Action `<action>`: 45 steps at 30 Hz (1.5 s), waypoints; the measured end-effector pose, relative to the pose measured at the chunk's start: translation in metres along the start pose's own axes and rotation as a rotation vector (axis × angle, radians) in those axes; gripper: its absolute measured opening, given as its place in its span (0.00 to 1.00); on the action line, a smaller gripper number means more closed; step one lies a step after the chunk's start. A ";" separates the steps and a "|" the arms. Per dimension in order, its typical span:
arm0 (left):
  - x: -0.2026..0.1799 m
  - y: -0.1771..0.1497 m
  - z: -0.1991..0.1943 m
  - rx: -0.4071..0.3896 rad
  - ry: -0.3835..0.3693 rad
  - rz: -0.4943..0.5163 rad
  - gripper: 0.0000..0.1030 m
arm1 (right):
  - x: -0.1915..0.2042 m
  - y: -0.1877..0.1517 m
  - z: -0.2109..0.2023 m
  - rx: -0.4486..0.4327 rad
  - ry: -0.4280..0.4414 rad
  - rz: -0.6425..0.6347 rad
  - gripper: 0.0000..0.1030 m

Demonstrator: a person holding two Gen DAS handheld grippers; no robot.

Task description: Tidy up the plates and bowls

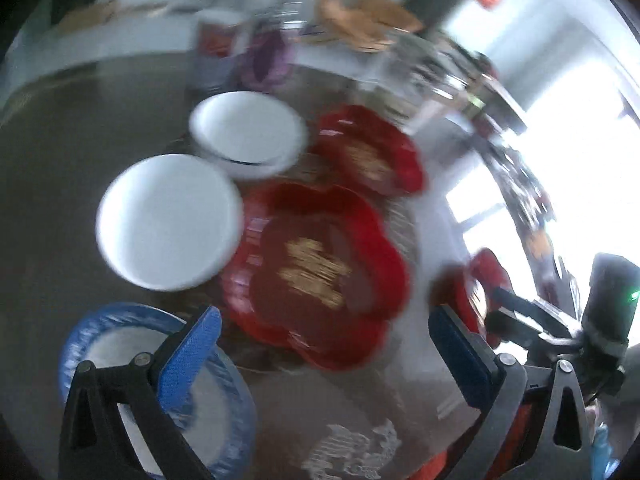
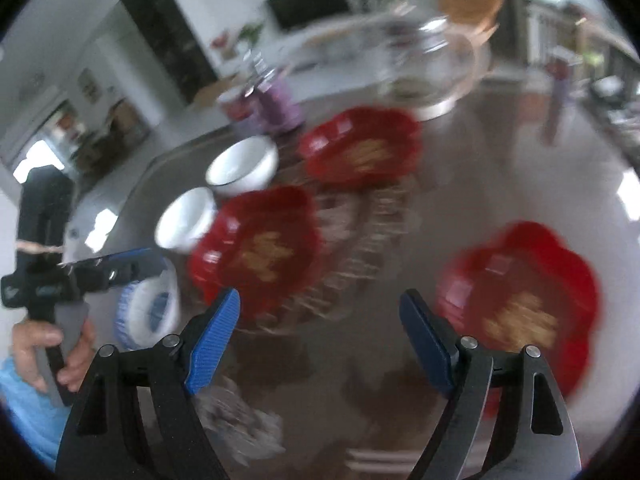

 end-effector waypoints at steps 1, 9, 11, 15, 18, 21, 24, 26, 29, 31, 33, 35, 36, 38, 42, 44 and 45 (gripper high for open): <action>0.008 0.001 0.001 0.006 0.002 -0.024 0.99 | 0.000 0.009 0.012 0.035 -0.020 0.010 0.82; 0.029 0.009 0.030 0.062 -0.023 -0.082 0.86 | -0.004 0.029 0.065 0.156 -0.063 0.049 0.82; 0.027 0.011 0.039 0.076 -0.034 -0.081 0.79 | -0.007 0.032 0.071 0.174 -0.066 0.074 0.82; 0.025 0.012 0.048 0.081 -0.004 -0.086 0.75 | -0.004 0.037 0.079 0.183 -0.110 0.044 0.79; 0.026 0.011 0.054 0.084 0.014 -0.095 0.75 | -0.002 0.040 0.082 0.185 -0.132 0.031 0.79; 0.026 0.011 0.064 0.089 0.033 -0.105 0.71 | -0.002 0.047 0.090 0.196 -0.157 0.018 0.79; 0.028 0.013 0.072 0.091 0.060 -0.115 0.64 | -0.003 0.053 0.101 0.220 -0.192 0.010 0.73; 0.028 0.012 0.073 0.082 0.088 -0.111 0.56 | -0.004 0.053 0.108 0.239 -0.196 0.009 0.39; 0.030 0.011 0.073 0.073 0.133 -0.104 0.33 | -0.006 0.049 0.111 0.251 -0.184 0.020 0.12; 0.031 0.009 0.072 0.062 0.162 -0.090 0.21 | -0.007 0.045 0.106 0.236 -0.179 0.020 0.12; 0.028 0.005 0.070 0.050 0.175 -0.062 0.18 | -0.007 0.039 0.096 0.220 -0.145 0.026 0.12; 0.019 -0.002 0.065 0.034 0.177 -0.031 0.18 | -0.007 0.031 0.080 0.196 -0.123 0.028 0.12; 0.013 -0.004 0.061 0.021 0.179 -0.015 0.18 | -0.007 0.026 0.069 0.181 -0.117 0.027 0.12; -0.003 -0.009 0.050 -0.016 0.163 0.017 0.18 | -0.009 0.018 0.050 0.152 -0.115 0.020 0.13; -0.044 -0.017 0.036 -0.064 0.105 0.081 0.18 | -0.023 0.000 0.003 0.084 -0.122 0.022 0.13; -0.069 -0.018 0.036 -0.075 0.072 0.122 0.18 | -0.038 -0.013 -0.023 0.047 -0.130 0.043 0.14; -0.084 -0.018 0.040 -0.076 0.055 0.143 0.18 | -0.044 -0.016 -0.032 0.034 -0.138 0.052 0.14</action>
Point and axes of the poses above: each gripper's, at about its wrist camera, not at the fingertips, and z roughly the way its jaws point, x to its left, y to its top, the point moved 5 cm from there along z, roughly the way its jaws point, and after that the axes turned 14 degrees about x, right-handed, at the moved point
